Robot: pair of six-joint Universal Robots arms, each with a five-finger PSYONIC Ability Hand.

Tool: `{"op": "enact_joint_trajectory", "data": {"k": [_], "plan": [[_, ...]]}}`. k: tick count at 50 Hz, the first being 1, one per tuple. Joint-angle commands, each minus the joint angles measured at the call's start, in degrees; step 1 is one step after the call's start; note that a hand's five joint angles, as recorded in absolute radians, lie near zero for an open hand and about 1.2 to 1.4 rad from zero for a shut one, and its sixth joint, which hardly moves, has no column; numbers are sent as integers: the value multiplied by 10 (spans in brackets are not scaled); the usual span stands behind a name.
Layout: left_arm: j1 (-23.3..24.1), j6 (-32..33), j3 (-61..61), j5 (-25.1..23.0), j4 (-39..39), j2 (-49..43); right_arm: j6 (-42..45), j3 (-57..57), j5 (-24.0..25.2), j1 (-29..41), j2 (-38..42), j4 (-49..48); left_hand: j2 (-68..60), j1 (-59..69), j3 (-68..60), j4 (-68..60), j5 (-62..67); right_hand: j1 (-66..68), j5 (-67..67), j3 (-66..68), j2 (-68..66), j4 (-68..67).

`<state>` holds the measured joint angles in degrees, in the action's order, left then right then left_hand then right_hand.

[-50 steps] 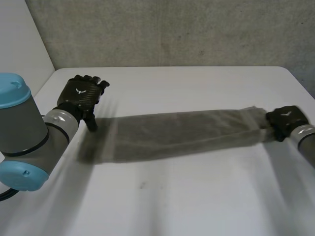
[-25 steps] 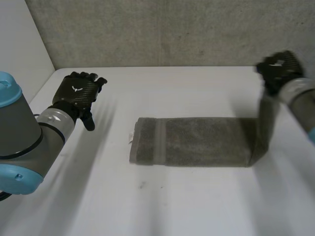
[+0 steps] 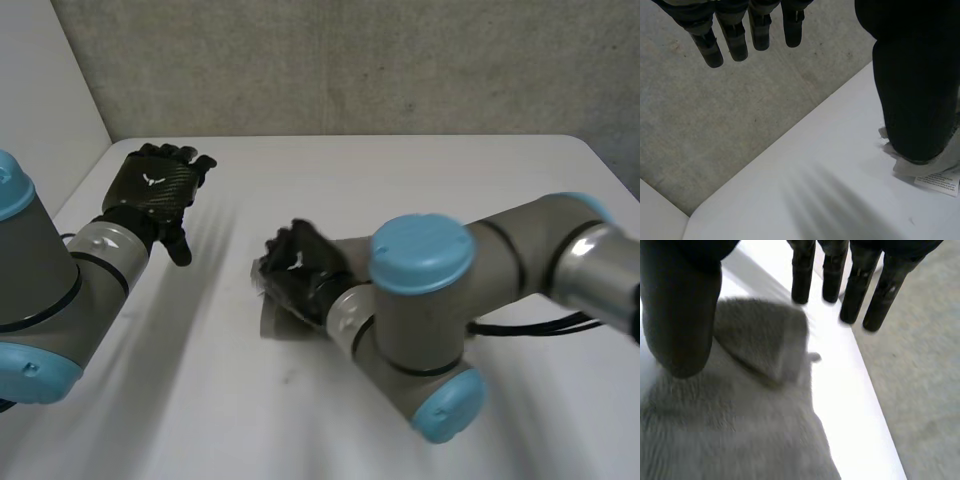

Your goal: Fold the towel.

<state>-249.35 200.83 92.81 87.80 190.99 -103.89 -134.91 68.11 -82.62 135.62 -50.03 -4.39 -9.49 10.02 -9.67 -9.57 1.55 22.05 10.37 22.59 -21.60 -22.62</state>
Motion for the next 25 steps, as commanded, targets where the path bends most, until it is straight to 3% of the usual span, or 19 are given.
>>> {"op": "enact_joint_trajectory", "data": {"k": [1, 4, 10, 12, 13, 15, 18, 20, 25], "plan": [[13, 1, 1, 0, 16, -6, -94, 134, -5, -136, -124, -9, -5, 0, -3, -4, -16, -121, -104, -126, 116, 126], [15, 1, 2, 0, 21, -9, -150, 184, -3, -191, -148, -4, -5, 0, -3, -4, -16, -121, -104, -126, 116, 126], [17, 1, 2, 0, 23, -13, -175, 256, 5, -258, -154, -11, -5, 0, -3, -4, -16, -57, -41, -63, 53, 63], [18, 1, 2, 0, 25, -18, -166, 281, 16, -279, -141, -18, -5, 0, -3, -4, -16, 80, 96, 74, -84, -74], [18, 1, 2, 0, 25, -18, -166, 281, 16, -279, -141, -19, -5, 0, -3, -4, -16, 80, 97, 75, -85, -75], [19, 0, 2, 1, 25, -21, -159, 290, 32, -286, -119, -24, -5, 0, -3, -4, -16, 255, 271, 249, -259, -249], [22, 0, 3, 1, 25, -22, -157, 285, 40, -286, -108, -23, -5, 0, -3, -4, -16, 350, 366, 344, -354, -344], [27, 0, 4, 1, 25, -23, -159, 271, 40, -286, -102, -23, -5, 0, -3, -4, -16, 578, 595, 573, -583, -573], [26, 0, 15, 1, 25, -17, -177, 230, 34, -276, -111, -23, -5, 0, -3, -4, -16, 579, 596, 574, -584, -574]]}}
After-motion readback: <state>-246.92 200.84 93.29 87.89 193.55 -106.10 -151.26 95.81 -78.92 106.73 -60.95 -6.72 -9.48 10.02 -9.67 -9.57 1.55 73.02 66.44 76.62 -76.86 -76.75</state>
